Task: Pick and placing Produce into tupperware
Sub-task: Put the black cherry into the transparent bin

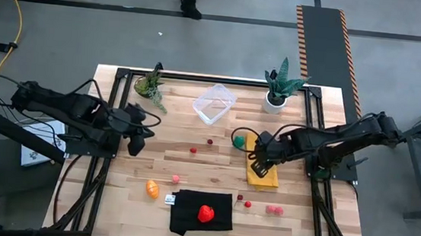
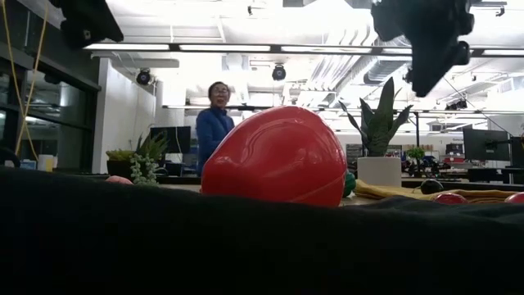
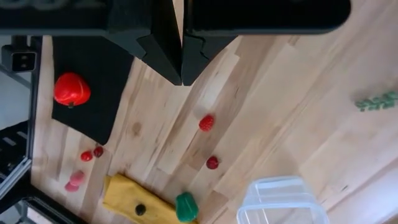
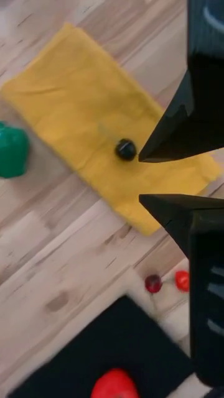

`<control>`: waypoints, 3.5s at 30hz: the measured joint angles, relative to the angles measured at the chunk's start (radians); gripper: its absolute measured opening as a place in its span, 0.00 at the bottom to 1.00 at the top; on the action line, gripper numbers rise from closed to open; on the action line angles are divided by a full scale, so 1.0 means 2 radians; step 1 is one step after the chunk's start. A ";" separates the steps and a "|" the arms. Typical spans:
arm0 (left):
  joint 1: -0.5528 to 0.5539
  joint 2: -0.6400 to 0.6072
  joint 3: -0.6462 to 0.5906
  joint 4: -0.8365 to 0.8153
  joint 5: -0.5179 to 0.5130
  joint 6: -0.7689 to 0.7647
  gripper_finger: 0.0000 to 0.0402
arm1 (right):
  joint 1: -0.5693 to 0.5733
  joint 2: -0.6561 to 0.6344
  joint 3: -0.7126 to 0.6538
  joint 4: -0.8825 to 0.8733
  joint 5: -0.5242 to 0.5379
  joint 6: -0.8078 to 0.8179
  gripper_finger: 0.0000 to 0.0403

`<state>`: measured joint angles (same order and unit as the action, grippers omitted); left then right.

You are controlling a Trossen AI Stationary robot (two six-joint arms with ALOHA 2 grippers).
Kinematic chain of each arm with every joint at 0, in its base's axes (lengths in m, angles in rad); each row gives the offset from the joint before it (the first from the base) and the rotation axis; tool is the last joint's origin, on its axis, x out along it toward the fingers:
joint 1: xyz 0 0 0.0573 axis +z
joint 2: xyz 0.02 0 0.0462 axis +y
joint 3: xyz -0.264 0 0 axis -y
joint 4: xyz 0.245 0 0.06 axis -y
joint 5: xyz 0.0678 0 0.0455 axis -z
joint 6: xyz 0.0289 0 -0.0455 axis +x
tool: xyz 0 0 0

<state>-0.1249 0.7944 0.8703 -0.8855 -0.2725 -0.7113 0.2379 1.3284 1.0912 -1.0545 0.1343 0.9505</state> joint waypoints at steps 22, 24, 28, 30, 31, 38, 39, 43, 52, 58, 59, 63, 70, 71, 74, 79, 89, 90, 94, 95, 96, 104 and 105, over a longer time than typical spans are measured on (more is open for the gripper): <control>0.000 0.000 -0.022 0.016 0.005 0.007 0.00 | -0.033 0.010 -0.084 0.051 -0.019 0.223 0.42; 0.000 0.000 -0.022 0.016 0.010 0.015 0.00 | -0.039 0.021 -0.088 0.069 -0.022 0.219 0.42; 0.000 0.000 -0.022 0.010 0.017 0.017 0.00 | -0.050 0.051 -0.089 0.074 -0.036 0.209 0.42; 0.000 0.000 -0.022 0.009 0.021 0.017 0.00 | -0.054 0.068 -0.089 0.083 -0.045 0.200 0.42; 0.000 0.000 -0.022 0.009 0.023 0.017 0.00 | -0.056 0.077 -0.089 0.092 -0.047 0.194 0.42; 0.000 0.000 -0.022 0.008 0.040 0.017 0.00 | -0.067 0.121 -0.089 0.102 -0.054 0.184 0.41; 0.000 0.000 -0.022 0.008 0.041 0.017 0.00 | -0.067 0.125 -0.089 0.105 -0.054 0.182 0.41; 0.000 0.000 -0.022 0.007 0.041 0.017 0.00 | -0.067 0.138 -0.089 0.106 -0.056 0.175 0.41; 0.000 0.000 -0.022 -0.005 0.041 0.027 0.00 | -0.073 0.142 -0.091 0.110 -0.057 0.175 0.41; 0.000 0.000 -0.022 -0.004 0.041 0.030 0.00 | -0.081 0.142 -0.106 0.126 -0.064 0.177 0.41; 0.000 0.000 -0.022 -0.004 0.041 0.030 0.00 | -0.081 0.142 -0.106 0.126 -0.063 0.177 0.41; 0.000 0.000 -0.022 -0.004 0.041 0.031 0.00 | -0.081 0.140 -0.106 0.126 -0.063 0.177 0.41; 0.000 0.000 -0.022 -0.004 0.041 0.039 0.00 | -0.081 0.140 -0.106 0.126 -0.066 0.177 0.35; 0.000 0.000 -0.022 -0.004 0.041 0.039 0.00 | -0.081 0.140 -0.106 0.126 -0.068 0.177 0.33; 0.000 0.000 -0.022 -0.004 0.041 0.039 0.00 | -0.081 0.140 -0.106 0.126 -0.070 0.177 0.30; 0.000 0.000 -0.022 -0.004 0.041 0.039 0.00 | -0.081 0.140 -0.106 0.126 -0.071 0.177 0.27; 0.000 0.000 -0.022 -0.004 0.041 0.039 0.00 | -0.081 0.140 -0.100 0.126 -0.071 0.164 0.25; 0.000 0.000 -0.022 -0.004 0.041 0.039 0.00 | -0.081 0.140 -0.095 0.125 -0.071 0.158 0.25; 0.000 0.000 -0.022 -0.004 0.041 0.039 0.00 | -0.083 0.140 -0.061 0.105 -0.067 0.136 0.25; 0.000 0.000 -0.022 -0.004 0.041 0.039 0.00 | -0.083 0.140 -0.051 0.099 -0.066 0.130 0.25; 0.000 0.000 -0.022 -0.004 0.041 0.039 0.00 | -0.084 0.140 -0.040 0.092 -0.063 0.125 0.25; 0.000 0.000 -0.022 -0.003 0.050 0.039 0.00 | -0.086 0.136 0.042 0.016 -0.037 0.086 0.25; 0.000 0.000 -0.022 -0.003 0.050 0.039 0.00 | -0.086 0.133 0.052 0.012 -0.030 0.084 0.25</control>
<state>-0.1249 0.7937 0.8272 -0.8921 -0.1726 -0.6338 0.0650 1.5948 1.1947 -1.0310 0.0750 1.1178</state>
